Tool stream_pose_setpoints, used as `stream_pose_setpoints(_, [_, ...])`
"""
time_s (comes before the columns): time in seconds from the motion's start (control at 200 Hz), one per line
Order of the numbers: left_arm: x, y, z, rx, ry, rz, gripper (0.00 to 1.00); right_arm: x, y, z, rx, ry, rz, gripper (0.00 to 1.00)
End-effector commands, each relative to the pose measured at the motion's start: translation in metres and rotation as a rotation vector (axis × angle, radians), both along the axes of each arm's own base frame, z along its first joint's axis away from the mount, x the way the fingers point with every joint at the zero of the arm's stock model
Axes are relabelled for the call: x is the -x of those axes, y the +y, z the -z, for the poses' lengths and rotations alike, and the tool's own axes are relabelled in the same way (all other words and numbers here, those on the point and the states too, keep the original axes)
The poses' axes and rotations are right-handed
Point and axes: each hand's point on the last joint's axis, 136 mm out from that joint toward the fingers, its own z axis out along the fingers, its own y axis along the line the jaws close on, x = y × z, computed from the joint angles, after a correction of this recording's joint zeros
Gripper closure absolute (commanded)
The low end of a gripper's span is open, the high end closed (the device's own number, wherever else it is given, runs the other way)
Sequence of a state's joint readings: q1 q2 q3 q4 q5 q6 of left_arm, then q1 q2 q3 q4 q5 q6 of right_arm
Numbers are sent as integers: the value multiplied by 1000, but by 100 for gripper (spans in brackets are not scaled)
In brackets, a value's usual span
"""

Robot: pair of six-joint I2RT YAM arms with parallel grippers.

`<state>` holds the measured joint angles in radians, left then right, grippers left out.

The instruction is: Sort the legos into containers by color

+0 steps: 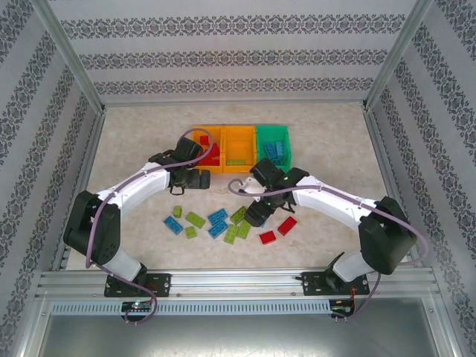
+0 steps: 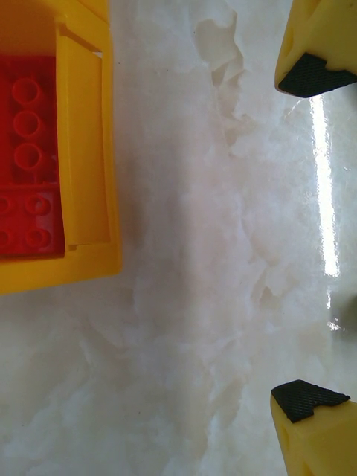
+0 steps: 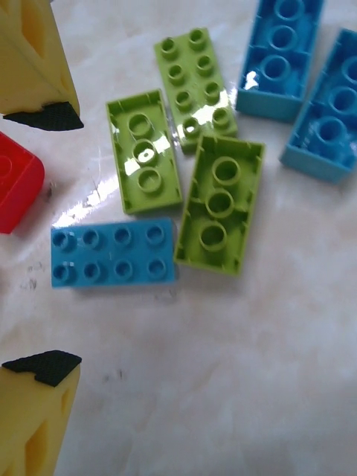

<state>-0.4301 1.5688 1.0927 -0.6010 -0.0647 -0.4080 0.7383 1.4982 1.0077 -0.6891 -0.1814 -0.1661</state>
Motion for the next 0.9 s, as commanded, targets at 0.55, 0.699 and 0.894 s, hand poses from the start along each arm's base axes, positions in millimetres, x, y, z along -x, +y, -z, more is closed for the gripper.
stream_pose_setpoints(0.55, [6, 10, -10, -14, -11, -34, 1, 7, -20, 57, 258, 30, -106, 27])
stream_pose_setpoints(0.699, [7, 11, -9, -16, -8, -35, 1, 3, -17, 62, 269, 38, -105, 31])
stream_pose_setpoints(0.894, [9, 13, -9, -23, -11, -39, 1, 0, -20, 68, 301, 30, -107, 42])
